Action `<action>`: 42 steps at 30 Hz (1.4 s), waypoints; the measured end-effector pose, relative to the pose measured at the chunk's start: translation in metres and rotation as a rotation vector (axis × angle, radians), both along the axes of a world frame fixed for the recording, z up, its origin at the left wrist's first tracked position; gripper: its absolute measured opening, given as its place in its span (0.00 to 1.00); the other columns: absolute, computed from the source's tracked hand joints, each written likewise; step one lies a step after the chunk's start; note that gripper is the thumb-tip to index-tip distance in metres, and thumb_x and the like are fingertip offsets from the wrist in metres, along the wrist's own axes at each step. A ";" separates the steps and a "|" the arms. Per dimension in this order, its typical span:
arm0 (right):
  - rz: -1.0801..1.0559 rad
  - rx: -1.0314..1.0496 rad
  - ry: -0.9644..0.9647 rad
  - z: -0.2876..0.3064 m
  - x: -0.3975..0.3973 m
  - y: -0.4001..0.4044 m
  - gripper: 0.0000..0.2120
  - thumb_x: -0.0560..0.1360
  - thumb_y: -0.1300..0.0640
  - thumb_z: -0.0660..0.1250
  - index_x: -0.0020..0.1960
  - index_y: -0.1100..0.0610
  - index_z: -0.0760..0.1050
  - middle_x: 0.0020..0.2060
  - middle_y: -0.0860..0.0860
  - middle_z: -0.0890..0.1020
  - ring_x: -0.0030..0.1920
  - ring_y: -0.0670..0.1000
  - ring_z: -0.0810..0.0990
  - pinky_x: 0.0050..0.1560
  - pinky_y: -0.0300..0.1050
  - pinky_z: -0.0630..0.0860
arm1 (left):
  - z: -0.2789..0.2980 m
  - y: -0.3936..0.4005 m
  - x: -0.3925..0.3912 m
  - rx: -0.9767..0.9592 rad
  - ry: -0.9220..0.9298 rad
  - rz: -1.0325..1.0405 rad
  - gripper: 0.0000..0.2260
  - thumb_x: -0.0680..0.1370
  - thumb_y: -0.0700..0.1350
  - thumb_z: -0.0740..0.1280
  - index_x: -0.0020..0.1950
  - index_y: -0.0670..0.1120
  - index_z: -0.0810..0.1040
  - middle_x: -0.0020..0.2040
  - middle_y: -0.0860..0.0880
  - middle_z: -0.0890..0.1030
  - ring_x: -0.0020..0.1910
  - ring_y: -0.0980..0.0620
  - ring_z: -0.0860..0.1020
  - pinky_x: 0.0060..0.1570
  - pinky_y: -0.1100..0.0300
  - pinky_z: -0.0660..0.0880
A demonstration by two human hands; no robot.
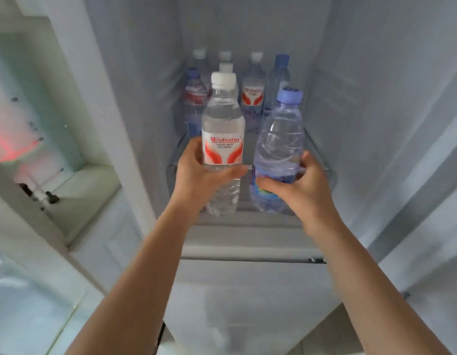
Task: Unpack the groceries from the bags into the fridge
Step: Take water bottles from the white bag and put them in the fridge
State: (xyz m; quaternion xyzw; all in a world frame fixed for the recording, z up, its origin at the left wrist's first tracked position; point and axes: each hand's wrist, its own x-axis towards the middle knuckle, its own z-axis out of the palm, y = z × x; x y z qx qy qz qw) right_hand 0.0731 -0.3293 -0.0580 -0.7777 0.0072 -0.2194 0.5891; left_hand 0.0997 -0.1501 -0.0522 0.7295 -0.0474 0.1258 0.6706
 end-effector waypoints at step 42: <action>-0.123 -0.103 0.061 -0.012 0.161 -0.051 0.30 0.57 0.58 0.82 0.54 0.55 0.71 0.51 0.49 0.80 0.50 0.49 0.80 0.51 0.45 0.78 | -0.041 -0.080 0.158 0.269 -0.290 0.115 0.36 0.66 0.48 0.79 0.70 0.45 0.67 0.63 0.48 0.77 0.61 0.53 0.76 0.58 0.61 0.76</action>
